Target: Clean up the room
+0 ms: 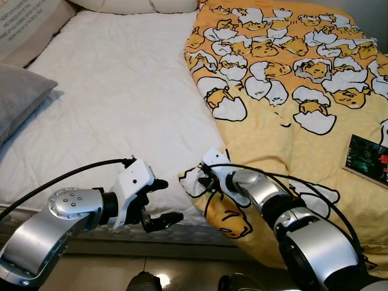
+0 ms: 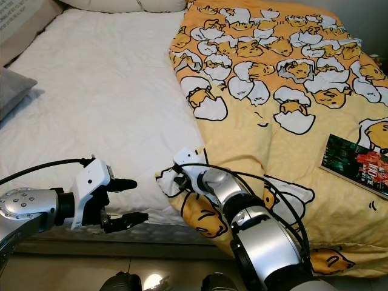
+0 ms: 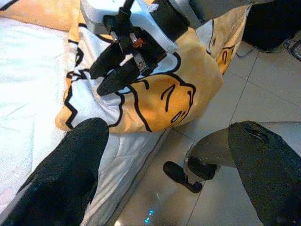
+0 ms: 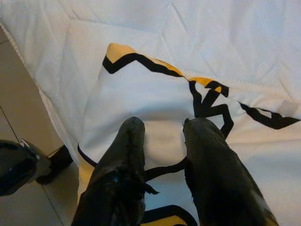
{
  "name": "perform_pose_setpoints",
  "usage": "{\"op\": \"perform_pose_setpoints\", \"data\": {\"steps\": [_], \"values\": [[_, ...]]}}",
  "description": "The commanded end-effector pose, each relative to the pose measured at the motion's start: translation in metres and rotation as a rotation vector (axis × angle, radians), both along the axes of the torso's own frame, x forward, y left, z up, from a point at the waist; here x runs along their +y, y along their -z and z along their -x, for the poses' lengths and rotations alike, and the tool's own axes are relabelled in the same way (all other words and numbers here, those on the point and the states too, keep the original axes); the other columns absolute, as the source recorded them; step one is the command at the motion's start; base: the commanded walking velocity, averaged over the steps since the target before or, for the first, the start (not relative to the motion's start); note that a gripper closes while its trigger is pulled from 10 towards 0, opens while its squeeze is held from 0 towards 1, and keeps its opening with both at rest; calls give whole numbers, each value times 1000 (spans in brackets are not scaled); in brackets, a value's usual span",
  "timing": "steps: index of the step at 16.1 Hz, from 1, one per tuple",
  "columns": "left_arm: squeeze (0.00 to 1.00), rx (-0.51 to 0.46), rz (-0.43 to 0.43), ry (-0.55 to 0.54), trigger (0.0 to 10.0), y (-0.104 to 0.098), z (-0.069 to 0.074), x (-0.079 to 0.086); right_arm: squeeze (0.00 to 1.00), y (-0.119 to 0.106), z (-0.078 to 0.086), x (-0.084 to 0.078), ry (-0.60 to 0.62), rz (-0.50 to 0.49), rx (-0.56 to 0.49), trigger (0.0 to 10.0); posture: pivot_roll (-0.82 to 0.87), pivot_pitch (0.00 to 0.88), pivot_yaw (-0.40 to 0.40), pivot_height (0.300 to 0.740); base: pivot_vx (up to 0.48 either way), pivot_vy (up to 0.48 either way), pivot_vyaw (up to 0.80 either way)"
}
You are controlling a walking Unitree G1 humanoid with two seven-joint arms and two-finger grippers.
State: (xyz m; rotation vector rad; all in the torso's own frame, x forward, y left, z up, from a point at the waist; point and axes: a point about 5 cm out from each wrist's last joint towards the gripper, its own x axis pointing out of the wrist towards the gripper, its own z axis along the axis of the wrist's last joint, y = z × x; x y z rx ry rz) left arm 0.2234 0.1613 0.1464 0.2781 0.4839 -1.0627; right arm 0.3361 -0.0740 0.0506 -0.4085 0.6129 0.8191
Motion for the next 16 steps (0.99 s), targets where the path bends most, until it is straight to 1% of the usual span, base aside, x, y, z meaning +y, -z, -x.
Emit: {"op": "perform_pose_setpoints", "data": {"steps": [1, 5, 8, 9, 11, 12, 14, 15, 16], "values": [[0, 2, -6, 15, 10000, 0, 3, 0, 1000, 1, 0, -3, 8, 26, 16, 10000, 75, 92, 3, 740, 0, 0, 0], [0, 9, -7, 14, 10000, 1, 5, 0, 1000, 0, 1, 3, -14, 13, 56, 10000, 77, 89, -3, 740, 0, 0, 0], [0, 11, -8, 17, 10000, 1, 6, 0, 1000, 6, 6, 6, -28, 62, 57, 10000, 80, 90, -2, 740, 0, 0, 0], [0, 11, -10, 19, 10000, 1, 7, 0, 0, 12, 10, 7, -48, 112, 49, 10000, 87, 98, -1, 740, 0, 0, 0], [0, 11, -12, 20, 10000, 0, 8, 1, 0, 18, 14, 9, -70, 166, 31, 10000, 94, 106, 2, 740, 0, 0, 0], [0, 15, -18, 21, 10000, 0, 10, 2, 0, 27, 21, 12, -93, 215, 18, 10000, 104, 119, 4, 740, 0, 0, 0], [0, 17, -21, 22, 10000, -1, 11, 2, 0, 30, 24, 14, -99, 229, 17, 10000, 109, 125, 5, 740, 0, 0, 0], [0, 18, -23, 22, 10000, -2, 12, 3, 0, 32, 26, 14, -100, 238, 16, 10000, 117, 138, 6, 740, 0, 0, 0], [0, 21, -29, 23, 10000, -3, 15, 4, 0, 37, 29, 14, -104, 266, 11, 10000, 135, 166, 8, 740, 0, 0, 0]]}}
